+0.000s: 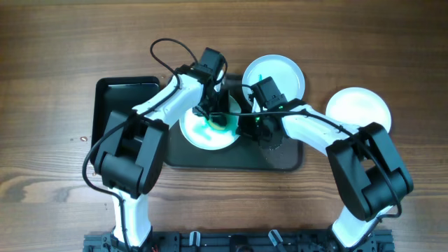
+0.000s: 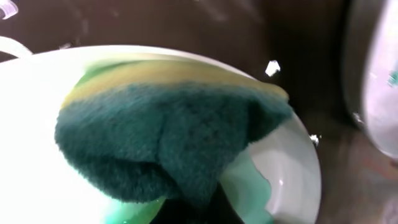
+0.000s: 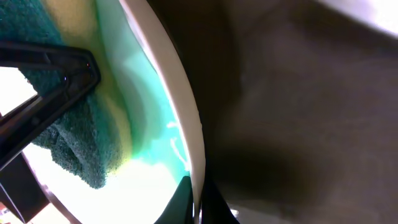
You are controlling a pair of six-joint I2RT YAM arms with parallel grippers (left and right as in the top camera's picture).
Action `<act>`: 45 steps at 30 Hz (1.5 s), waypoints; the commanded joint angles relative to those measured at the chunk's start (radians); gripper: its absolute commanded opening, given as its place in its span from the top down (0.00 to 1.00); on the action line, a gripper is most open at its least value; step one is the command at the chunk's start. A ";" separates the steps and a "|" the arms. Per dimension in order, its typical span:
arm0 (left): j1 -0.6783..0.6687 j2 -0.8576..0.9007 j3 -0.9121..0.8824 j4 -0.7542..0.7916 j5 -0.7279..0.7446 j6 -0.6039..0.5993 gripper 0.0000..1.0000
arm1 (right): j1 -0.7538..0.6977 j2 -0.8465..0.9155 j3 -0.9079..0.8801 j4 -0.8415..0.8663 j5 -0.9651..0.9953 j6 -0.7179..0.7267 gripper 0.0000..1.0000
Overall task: Clean dirty plates on tray and stack at the side
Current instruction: 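Continue scrubbing the plate with the sponge in left gripper, then scrub the plate rim area with the sponge while right gripper holds it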
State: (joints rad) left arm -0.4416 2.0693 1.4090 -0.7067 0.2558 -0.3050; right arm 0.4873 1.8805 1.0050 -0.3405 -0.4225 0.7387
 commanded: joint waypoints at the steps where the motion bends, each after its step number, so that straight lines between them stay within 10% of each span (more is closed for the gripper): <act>1: -0.039 0.072 -0.018 0.016 0.331 0.177 0.96 | 0.014 0.042 -0.009 0.006 0.026 -0.032 0.96; 10: -0.029 0.072 -0.018 0.024 0.422 0.242 0.96 | 0.014 0.042 -0.009 0.006 0.026 -0.032 0.96; 22: 0.106 0.066 -0.009 -0.101 -0.386 -0.388 0.96 | 0.014 0.042 -0.009 0.003 0.026 -0.032 0.96; 27: 0.132 0.066 -0.009 -0.206 -0.388 -0.348 0.96 | 0.013 0.042 -0.009 0.003 0.027 -0.032 0.96; 40: 0.120 0.066 -0.009 -0.366 -0.039 0.245 0.96 | -0.006 0.042 -0.009 0.003 0.026 -0.034 0.96; 45: 0.129 0.060 0.020 -0.293 -0.014 0.165 0.96 | -0.037 0.040 -0.006 0.002 0.028 -0.085 0.96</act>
State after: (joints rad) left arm -0.3267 2.0850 1.4368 -1.0264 0.2531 -0.1349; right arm 0.5007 1.8965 1.0180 -0.3214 -0.4786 0.6701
